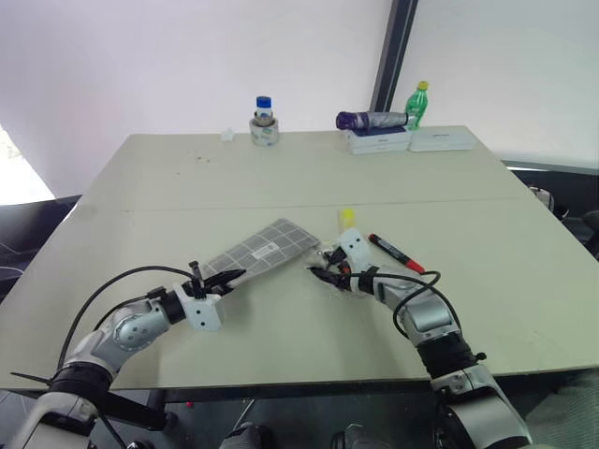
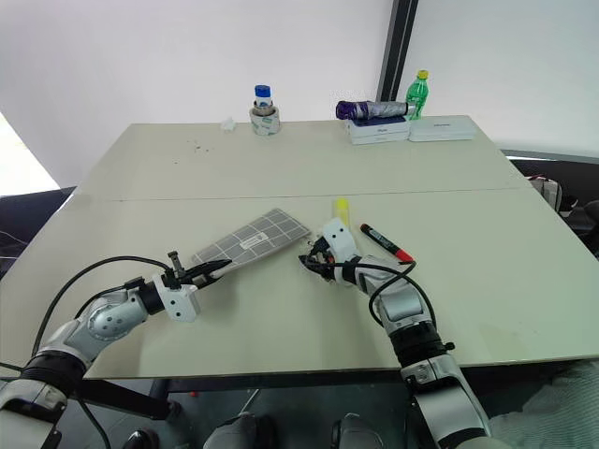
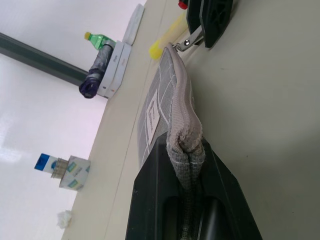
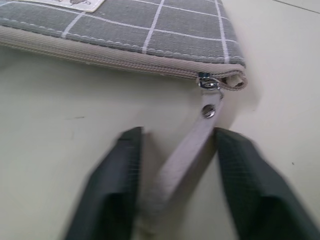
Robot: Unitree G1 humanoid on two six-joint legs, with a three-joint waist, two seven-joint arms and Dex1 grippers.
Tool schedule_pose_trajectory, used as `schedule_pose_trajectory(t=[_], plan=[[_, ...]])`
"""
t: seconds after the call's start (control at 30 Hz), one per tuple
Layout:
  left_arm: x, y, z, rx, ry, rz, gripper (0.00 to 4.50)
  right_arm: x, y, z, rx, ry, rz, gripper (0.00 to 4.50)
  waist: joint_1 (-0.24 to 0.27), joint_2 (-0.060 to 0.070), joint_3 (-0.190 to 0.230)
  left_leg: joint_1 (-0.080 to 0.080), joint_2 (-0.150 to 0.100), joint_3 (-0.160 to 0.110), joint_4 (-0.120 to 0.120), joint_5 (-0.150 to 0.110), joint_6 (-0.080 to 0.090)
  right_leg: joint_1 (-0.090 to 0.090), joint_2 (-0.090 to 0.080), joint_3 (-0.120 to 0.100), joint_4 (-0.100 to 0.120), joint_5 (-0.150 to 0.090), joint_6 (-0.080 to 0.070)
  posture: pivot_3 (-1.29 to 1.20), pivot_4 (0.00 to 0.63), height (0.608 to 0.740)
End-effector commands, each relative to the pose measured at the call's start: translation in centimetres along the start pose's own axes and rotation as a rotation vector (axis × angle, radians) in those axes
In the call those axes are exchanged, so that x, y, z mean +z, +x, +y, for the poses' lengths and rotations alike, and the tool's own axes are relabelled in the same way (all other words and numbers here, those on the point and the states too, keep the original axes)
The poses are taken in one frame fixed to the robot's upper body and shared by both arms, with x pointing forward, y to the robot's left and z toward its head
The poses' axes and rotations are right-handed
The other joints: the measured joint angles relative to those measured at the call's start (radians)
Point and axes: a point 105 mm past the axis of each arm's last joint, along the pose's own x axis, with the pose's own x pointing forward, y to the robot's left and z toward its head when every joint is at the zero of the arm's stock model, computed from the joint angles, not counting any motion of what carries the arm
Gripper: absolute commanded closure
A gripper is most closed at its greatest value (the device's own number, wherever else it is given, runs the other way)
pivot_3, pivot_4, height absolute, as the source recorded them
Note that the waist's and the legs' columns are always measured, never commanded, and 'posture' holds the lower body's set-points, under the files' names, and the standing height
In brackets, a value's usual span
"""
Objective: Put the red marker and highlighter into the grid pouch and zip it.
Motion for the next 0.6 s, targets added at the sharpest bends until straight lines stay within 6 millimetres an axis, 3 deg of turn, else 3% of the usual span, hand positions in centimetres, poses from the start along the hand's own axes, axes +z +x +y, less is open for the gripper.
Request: schedule_pose_trajectory(t=[0.03, 0.07, 0.3, 0.6], plan=[[0.2, 0.0, -0.7, -0.012, -0.014, 0.000, 4.50, 0.9, 0.4, 1.7, 0.073, -0.040, -0.023, 4.01, -0.001, 0.000, 0.000, 0.000, 0.000, 0.000, 0.000, 0.000, 0.000, 0.000, 0.000, 0.000, 0.000, 0.000, 0.000, 0.00, 0.150, 0.740], [0.2, 0.0, -0.8, -0.010, -0.018, 0.002, 4.50, 1.0, 0.4, 2.0, 0.087, -0.041, -0.028, 4.46, -0.001, 0.000, 0.000, 0.000, 0.000, 0.000, 0.000, 0.000, 0.000, 0.000, 0.000, 0.000, 0.000, 0.000, 0.000, 0.00, 0.150, 0.740], [0.3, 0.5, -1.1, -0.006, -0.027, 0.005, 4.50, 3.2, 0.2, 5.1, 0.243, -0.158, -0.095, 4.46, 0.003, 0.000, 0.000, 0.000, 0.000, 0.000, 0.000, 0.000, 0.000, 0.000, 0.000, 0.000, 0.000, 0.000, 0.000, 0.00, 0.150, 0.740], [0.0, 1.3, -1.1, -0.007, -0.023, 0.025, 4.50, 5.0, 0.8, 10.3, 0.462, -0.483, -0.189, 4.46, 0.007, 0.000, 0.000, 0.000, 0.000, -0.001, 0.001, -0.001, 0.002, 0.001, 0.000, -0.001, 0.000, 0.000, 0.000, 0.00, 0.150, 0.740]])
